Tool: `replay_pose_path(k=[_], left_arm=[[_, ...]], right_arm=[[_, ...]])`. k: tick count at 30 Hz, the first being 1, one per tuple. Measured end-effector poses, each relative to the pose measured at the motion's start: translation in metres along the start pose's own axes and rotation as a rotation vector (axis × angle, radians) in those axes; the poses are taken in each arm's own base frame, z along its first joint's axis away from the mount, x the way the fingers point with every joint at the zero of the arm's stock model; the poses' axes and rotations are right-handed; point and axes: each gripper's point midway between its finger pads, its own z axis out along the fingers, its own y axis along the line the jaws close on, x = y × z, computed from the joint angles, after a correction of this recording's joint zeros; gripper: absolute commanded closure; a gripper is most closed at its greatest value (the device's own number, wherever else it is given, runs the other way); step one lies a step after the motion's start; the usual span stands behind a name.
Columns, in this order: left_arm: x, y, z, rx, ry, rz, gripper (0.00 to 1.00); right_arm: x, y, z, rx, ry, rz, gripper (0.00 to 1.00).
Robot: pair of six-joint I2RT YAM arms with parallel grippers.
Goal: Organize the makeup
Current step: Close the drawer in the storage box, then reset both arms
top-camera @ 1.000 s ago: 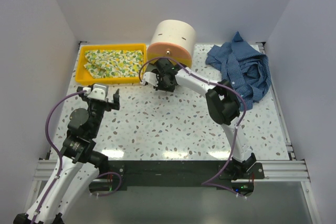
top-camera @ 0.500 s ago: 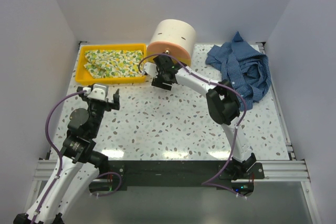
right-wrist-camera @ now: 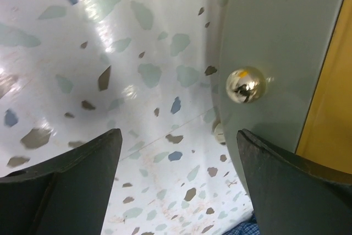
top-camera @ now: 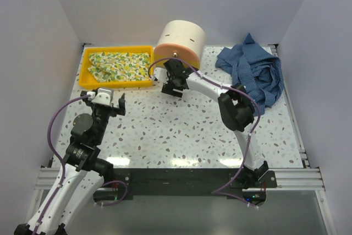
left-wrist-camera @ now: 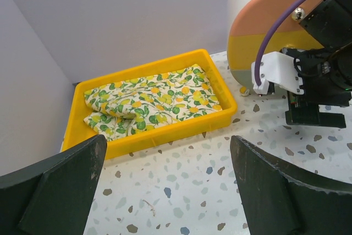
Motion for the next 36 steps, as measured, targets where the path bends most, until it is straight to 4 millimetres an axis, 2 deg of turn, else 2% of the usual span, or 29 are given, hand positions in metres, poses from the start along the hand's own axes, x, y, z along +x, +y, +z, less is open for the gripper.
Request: replay_pose_path(k=[4, 11, 15, 18, 20, 23, 25, 27, 29, 32, 36], left_arm=[[0.0, 0.0, 0.0, 0.0, 0.0, 0.0, 0.0], [0.003, -0.002, 0.002, 0.007, 0.01, -0.003, 0.0], [0.013, -0.007, 0.008, 0.011, 0.053, -0.036, 0.0], [0.024, -0.011, 0.013, 0.014, 0.103, -0.067, 0.0], [0.028, -0.013, 0.017, 0.014, 0.137, -0.09, 0.0], [0.026, -0.015, 0.025, 0.023, 0.167, -0.121, 0.0], [0.021, -0.016, 0.033, 0.033, 0.19, -0.151, 0.0], [0.013, -0.017, 0.045, 0.043, 0.206, -0.188, 0.0], [0.008, -0.019, 0.059, 0.057, 0.236, -0.227, 0.0], [-0.003, -0.022, 0.075, 0.075, 0.271, -0.275, 0.0], [-0.036, -0.025, 0.083, 0.105, 0.237, -0.319, 0.0]], right_arm=[[0.001, 0.004, -0.027, -0.04, -0.041, 0.006, 0.08], [-0.013, -0.015, -0.136, -0.002, -0.242, 0.058, 0.05], [-0.001, -0.026, -0.193, 0.037, -0.352, 0.14, 0.01], [0.032, -0.054, -0.229, 0.094, -0.413, 0.3, 0.01], [0.069, -0.083, -0.252, 0.176, -0.434, 0.452, 0.01], [0.119, -0.11, -0.281, 0.286, -0.44, 0.629, 0.01], [0.147, -0.118, -0.302, 0.348, -0.451, 0.733, 0.01], [0.16, -0.119, -0.319, 0.376, -0.48, 0.806, 0.01], [0.184, -0.127, -0.333, 0.432, -0.479, 0.893, 0.01], [0.209, -0.135, -0.346, 0.503, -0.464, 0.997, 0.01], [0.229, -0.134, -0.353, 0.57, -0.409, 1.077, 0.01]])
